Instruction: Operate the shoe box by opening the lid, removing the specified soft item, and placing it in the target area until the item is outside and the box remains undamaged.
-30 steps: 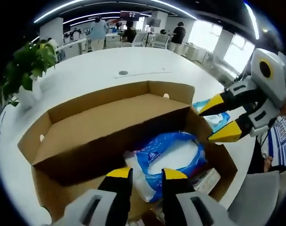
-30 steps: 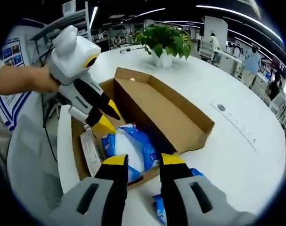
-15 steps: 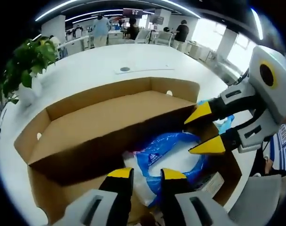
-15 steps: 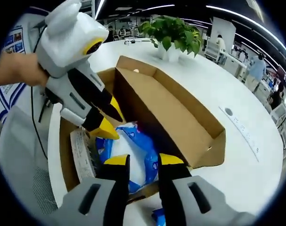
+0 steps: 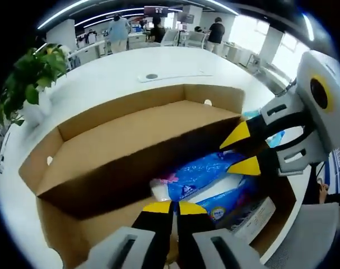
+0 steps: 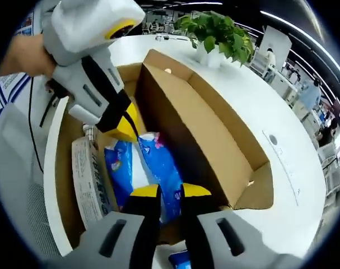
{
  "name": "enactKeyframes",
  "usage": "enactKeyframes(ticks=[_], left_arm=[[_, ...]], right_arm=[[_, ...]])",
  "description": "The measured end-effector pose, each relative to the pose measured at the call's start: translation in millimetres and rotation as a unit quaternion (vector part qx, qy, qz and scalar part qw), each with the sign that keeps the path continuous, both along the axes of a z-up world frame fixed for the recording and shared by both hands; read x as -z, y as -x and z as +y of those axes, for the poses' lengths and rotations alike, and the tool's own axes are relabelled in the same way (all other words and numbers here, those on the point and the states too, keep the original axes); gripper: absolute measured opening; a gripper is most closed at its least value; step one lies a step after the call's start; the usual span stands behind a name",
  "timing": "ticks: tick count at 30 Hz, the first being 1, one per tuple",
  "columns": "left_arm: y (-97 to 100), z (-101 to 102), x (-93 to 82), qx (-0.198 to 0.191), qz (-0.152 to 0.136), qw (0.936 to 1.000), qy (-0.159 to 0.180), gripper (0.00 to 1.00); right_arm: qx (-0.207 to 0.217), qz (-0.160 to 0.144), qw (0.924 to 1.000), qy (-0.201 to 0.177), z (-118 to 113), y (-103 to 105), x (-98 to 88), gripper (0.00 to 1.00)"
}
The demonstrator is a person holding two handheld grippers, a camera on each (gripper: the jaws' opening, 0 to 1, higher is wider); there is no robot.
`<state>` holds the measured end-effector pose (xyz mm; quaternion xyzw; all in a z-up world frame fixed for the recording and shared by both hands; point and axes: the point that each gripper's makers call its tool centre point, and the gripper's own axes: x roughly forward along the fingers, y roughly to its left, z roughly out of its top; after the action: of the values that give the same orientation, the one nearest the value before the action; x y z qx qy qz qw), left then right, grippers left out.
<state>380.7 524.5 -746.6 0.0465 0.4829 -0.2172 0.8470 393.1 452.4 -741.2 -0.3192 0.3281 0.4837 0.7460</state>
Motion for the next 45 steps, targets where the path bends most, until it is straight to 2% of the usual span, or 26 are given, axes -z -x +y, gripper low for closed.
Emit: enactKeyframes(ticks=[1, 4, 11, 25, 45], left_arm=[[1.0, 1, -0.3, -0.004, 0.002, 1.0000, 0.003, 0.00], [1.1, 2, -2.0, -0.009, 0.001, 0.9999, 0.010, 0.00], [1.5, 1, -5.7, -0.008, -0.004, 0.9998, 0.017, 0.00], [5.2, 7, -35.2, -0.019, -0.026, 0.9985, 0.043, 0.00], [11.3, 4, -84.9, -0.016, -0.065, 0.9963, 0.053, 0.00]], right_arm=[[-0.002, -0.002, 1.0000, 0.004, -1, 0, 1.0, 0.04], [-0.001, 0.006, 1.0000, 0.004, 0, 4, 2.3, 0.01], [0.007, 0.006, 0.9999, 0.005, -2, 5, 0.3, 0.00], [0.026, 0.008, 0.9987, -0.042, 3, 10, -28.1, 0.00], [0.020, -0.025, 0.9967, -0.074, 3, 15, -77.5, 0.00]])
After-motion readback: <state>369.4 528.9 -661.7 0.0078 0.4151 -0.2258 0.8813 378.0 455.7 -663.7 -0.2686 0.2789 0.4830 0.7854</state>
